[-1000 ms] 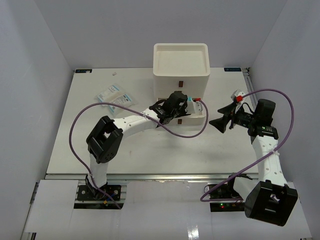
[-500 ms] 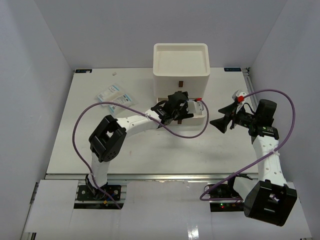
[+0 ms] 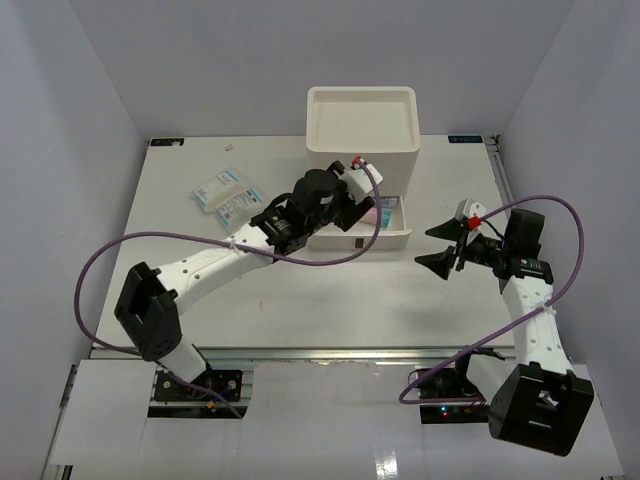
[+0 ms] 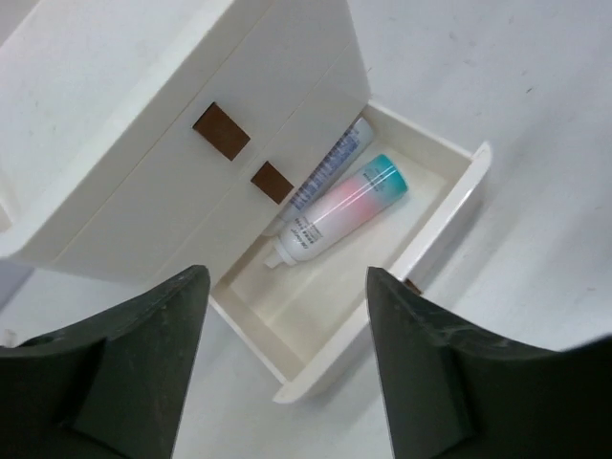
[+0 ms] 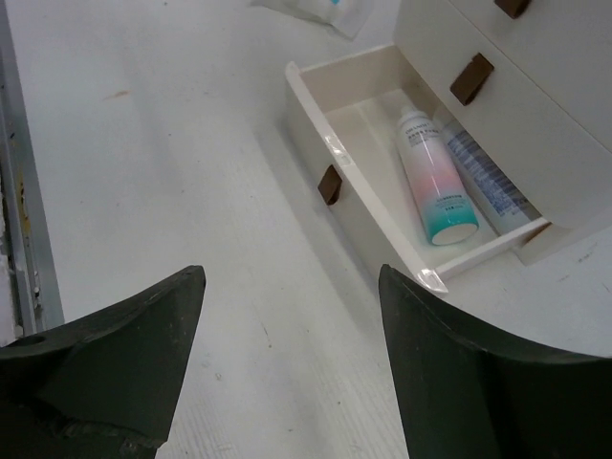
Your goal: Organize the makeup
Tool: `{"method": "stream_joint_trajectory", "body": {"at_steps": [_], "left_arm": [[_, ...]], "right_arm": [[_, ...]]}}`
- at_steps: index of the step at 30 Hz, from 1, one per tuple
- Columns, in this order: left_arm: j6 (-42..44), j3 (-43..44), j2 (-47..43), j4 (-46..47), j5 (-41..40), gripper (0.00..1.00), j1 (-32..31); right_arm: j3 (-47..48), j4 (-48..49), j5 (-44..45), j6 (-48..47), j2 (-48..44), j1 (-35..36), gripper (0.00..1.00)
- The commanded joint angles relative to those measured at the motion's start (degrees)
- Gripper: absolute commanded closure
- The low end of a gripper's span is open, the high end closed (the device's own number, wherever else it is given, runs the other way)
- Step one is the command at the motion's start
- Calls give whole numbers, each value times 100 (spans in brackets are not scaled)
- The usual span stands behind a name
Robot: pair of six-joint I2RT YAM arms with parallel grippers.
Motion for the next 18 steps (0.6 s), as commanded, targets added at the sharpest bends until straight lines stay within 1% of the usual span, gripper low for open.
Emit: {"method": "stream_joint_trajectory", "body": {"at_steps": [1,2,4,5,6,8,9,10,11,14,18], "left_arm": [[-2027,-446,-874,-655,1348,33,947],[-2304,-504,-938,-627,1698,35,1206],[-2853,-1010,-1351,-415,2478,41,1820],[-3069,-1149,-1440,-241,2894,43,2102],[-3317,-1268,-1500,-127,3161,43,2528],[-3929,-1399,-1484,141,3714,44,2941],[-4136,-1371,-1406,216,3737,44,3148],[-4347,-1272,-1279,249,3864,42,3369],[-4524,-1087,-1082,274,3926,41,3498],[-4734,-543,-572,337,3895,38,3576],[-4992,119,48,537,3992,36,3576]], "right_arm": [[-156,-499,120,-1907,-295,910,25],[-183,-507,429,-2168,-333,1010,26],[-203,-447,1451,-2553,-304,1992,31],[-150,-434,1993,-2637,-187,2226,34],[-61,-444,2280,-2737,-52,2446,38],[219,-525,2849,-2833,384,2923,49],[251,-553,3024,-2847,434,3065,52],[466,-586,3223,-2831,764,3297,55],[606,-596,3458,-2813,1005,3454,58],[813,-521,3930,-2747,1562,3796,62],[784,-235,4413,-2536,1912,4156,66]]}}
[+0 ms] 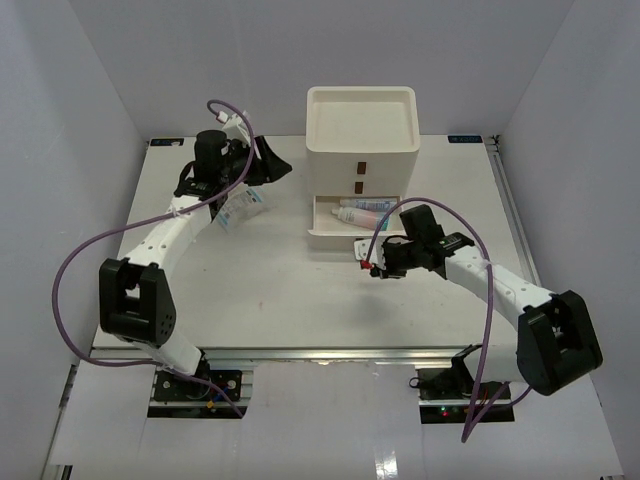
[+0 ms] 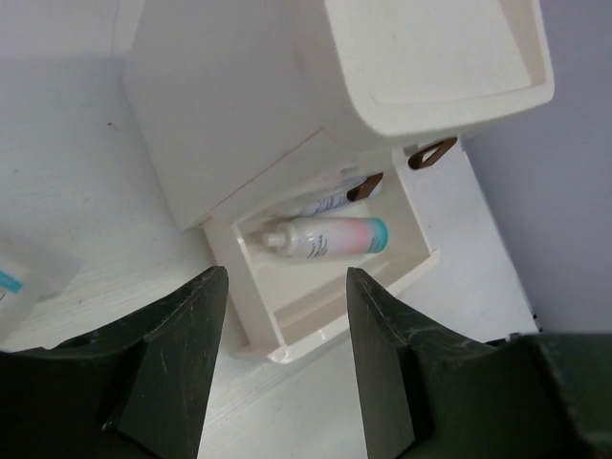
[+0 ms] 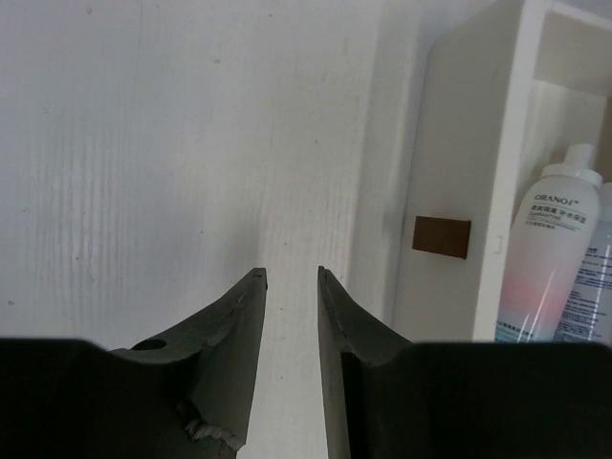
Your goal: Organize the makeup
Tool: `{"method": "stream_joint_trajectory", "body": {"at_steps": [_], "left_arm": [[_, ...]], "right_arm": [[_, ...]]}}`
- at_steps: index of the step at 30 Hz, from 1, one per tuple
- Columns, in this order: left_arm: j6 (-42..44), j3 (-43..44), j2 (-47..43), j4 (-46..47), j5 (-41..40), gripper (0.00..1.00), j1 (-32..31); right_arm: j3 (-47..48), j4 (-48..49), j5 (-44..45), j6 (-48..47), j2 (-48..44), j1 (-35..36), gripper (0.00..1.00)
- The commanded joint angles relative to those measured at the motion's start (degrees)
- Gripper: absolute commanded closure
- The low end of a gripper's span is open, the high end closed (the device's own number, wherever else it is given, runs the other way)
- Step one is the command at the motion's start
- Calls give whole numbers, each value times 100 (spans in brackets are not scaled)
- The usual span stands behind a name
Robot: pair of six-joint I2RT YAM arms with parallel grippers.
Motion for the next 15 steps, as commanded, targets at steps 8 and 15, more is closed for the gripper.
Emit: {"method": "stream_joint_trajectory", "body": {"at_steps": [8,15], "left_arm": [[-813,1920,1438,467,276,36,-184],[-591,2779,2101,207,-231,36,-534]], "right_arm": [[133,780,1193,360,673,363,68],[171,1115,1327,588,893,372,68]]}}
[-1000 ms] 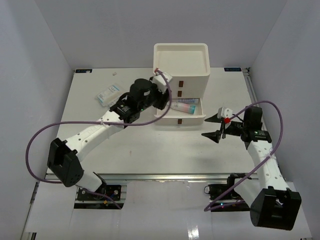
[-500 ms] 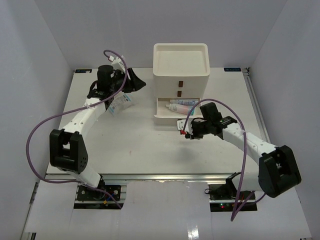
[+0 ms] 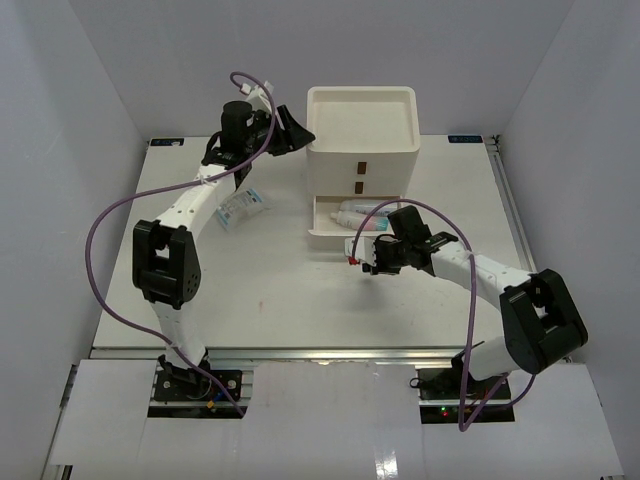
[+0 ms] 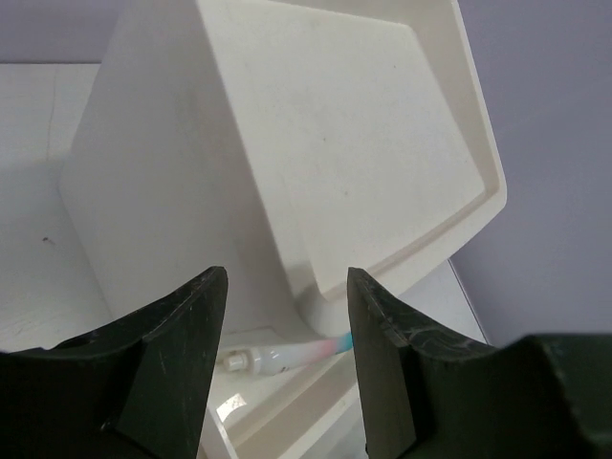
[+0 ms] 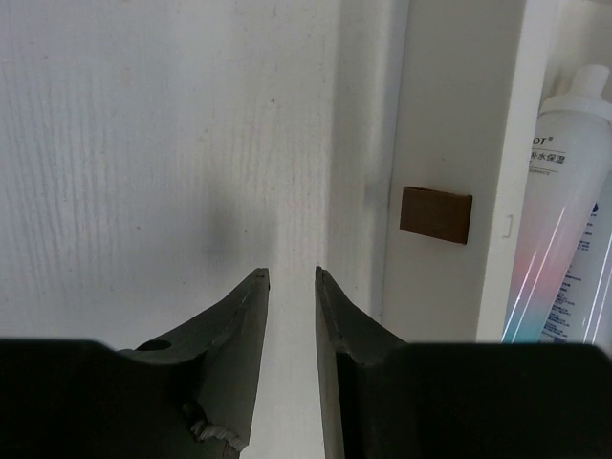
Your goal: Organize the makeup
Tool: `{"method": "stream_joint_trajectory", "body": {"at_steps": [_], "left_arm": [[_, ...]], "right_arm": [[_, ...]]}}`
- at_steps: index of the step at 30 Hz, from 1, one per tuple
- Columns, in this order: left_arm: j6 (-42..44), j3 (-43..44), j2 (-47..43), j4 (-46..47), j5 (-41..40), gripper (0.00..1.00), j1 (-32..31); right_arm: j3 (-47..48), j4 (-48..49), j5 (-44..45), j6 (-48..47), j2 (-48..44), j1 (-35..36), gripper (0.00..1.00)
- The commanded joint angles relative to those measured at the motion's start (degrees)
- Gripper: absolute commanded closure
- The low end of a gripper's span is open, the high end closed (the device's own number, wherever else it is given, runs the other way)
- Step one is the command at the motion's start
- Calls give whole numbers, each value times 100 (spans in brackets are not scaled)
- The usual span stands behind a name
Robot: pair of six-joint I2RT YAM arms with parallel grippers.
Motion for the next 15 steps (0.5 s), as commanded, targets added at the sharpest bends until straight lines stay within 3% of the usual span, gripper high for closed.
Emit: {"method": "stream_joint_trajectory", "body": {"at_steps": [1,9,15], "left_arm": [[192,697,272,-203,-439,36,-282],[990,1276,619,-1005,-1663,41,-670],[1441,1249,611,-1201,-2019,52,-816]], "right_arm": [[172,450,140,218,118,35,68],[373,616,262,224,516,71,68],[541,778,447,207,791,96,68]]}}
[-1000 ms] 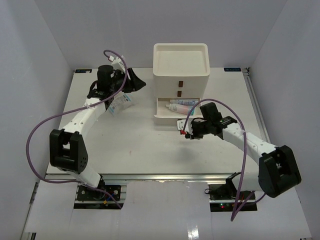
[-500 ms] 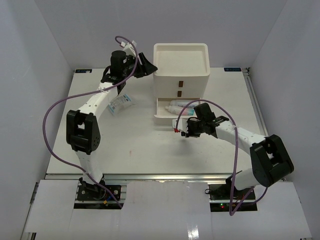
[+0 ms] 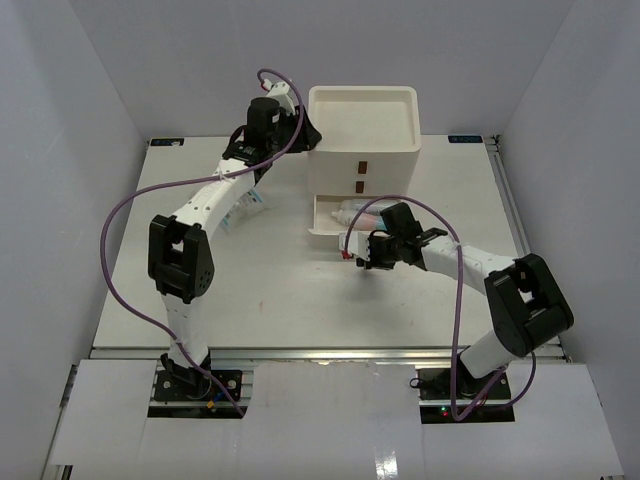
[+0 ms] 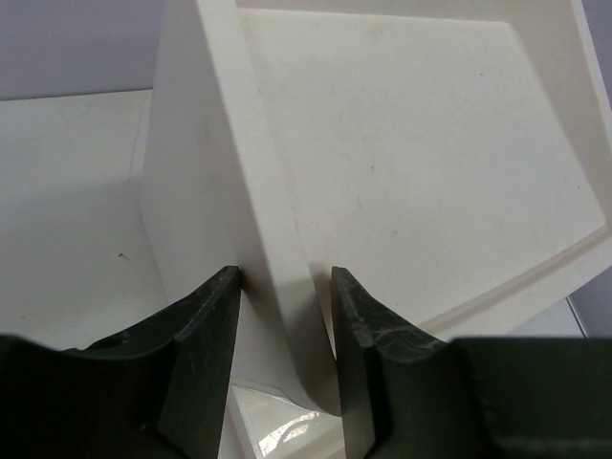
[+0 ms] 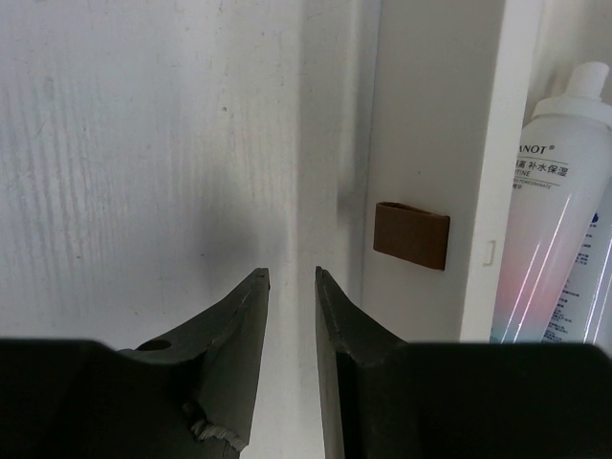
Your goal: Organize the makeup
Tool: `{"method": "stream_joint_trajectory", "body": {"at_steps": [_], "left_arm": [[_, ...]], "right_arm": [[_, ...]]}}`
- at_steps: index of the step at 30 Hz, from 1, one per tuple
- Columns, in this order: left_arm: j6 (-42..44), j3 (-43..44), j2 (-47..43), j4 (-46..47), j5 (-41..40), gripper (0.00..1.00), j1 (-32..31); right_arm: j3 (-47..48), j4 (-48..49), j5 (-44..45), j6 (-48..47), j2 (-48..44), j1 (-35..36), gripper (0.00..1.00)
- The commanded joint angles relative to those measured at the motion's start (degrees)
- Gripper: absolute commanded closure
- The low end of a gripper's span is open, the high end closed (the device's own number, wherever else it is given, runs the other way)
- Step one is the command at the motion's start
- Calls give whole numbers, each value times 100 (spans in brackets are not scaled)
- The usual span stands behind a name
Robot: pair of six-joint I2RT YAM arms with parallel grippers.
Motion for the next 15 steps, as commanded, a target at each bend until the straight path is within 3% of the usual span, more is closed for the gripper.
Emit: {"method": "stream_joint_trajectory", "body": {"at_steps": [1,6,15], "left_arm": [[546,166,-32,-362,-368,53,-182],[748,160,17,-530,-200,60,-288],[791,-43,122,-632,232,60,-315]], "right_arm": [[341,338,193,17,195,50,68],[577,712,509,201,564,108,70],[1187,1810,1712,819,1305,167,74]]}}
